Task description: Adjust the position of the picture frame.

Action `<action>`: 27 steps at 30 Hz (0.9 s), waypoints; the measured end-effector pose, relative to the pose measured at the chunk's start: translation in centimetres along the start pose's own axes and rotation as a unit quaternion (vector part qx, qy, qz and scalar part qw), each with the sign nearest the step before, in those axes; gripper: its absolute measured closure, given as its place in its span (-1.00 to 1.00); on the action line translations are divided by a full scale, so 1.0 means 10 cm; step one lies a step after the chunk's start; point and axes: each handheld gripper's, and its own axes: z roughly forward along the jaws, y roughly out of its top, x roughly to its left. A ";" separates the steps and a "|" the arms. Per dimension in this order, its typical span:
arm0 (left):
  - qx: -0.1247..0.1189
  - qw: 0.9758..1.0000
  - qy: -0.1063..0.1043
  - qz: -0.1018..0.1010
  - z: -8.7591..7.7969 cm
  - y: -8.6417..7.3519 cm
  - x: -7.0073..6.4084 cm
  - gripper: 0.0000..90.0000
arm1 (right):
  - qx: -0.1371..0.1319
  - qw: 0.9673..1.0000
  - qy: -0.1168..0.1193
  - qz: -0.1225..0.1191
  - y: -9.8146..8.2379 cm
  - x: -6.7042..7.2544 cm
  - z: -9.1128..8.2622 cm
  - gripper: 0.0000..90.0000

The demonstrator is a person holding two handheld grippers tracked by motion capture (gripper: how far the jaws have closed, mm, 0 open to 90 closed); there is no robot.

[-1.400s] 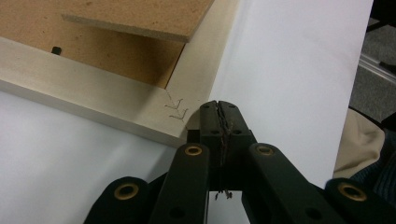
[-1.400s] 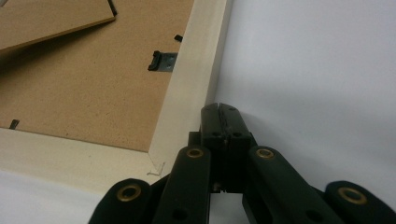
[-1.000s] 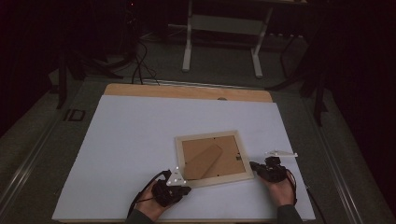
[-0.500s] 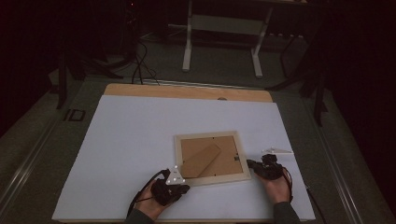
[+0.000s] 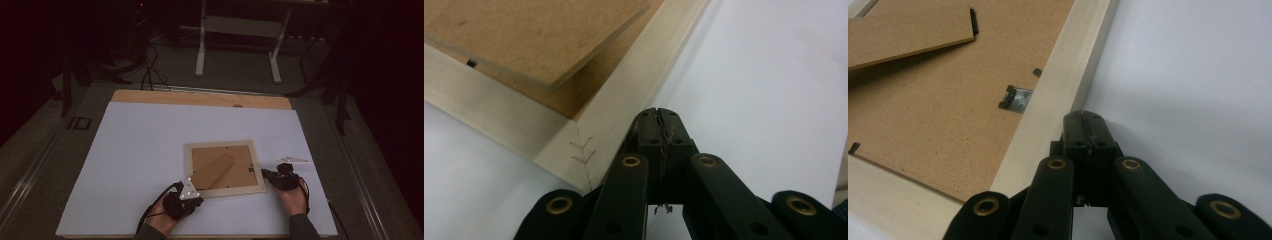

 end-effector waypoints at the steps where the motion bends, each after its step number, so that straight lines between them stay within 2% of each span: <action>1: -0.001 1.000 0.001 -0.001 0.00 0.00 0.00 1.00 | 0.000 1.000 0.000 -0.001 0.00 0.01 0.00 1.00; 9: -0.001 1.000 0.010 0.001 0.02 0.02 0.01 1.00 | 0.000 1.000 0.003 -0.006 0.03 0.10 0.07 1.00; 17: -0.002 1.000 0.015 0.003 0.02 0.02 0.00 1.00 | -0.001 1.000 0.002 -0.002 0.03 0.12 0.08 1.00; 27: -0.001 1.000 0.031 0.002 0.02 0.03 0.04 1.00 | -0.004 1.000 0.008 -0.007 0.06 0.24 0.12 1.00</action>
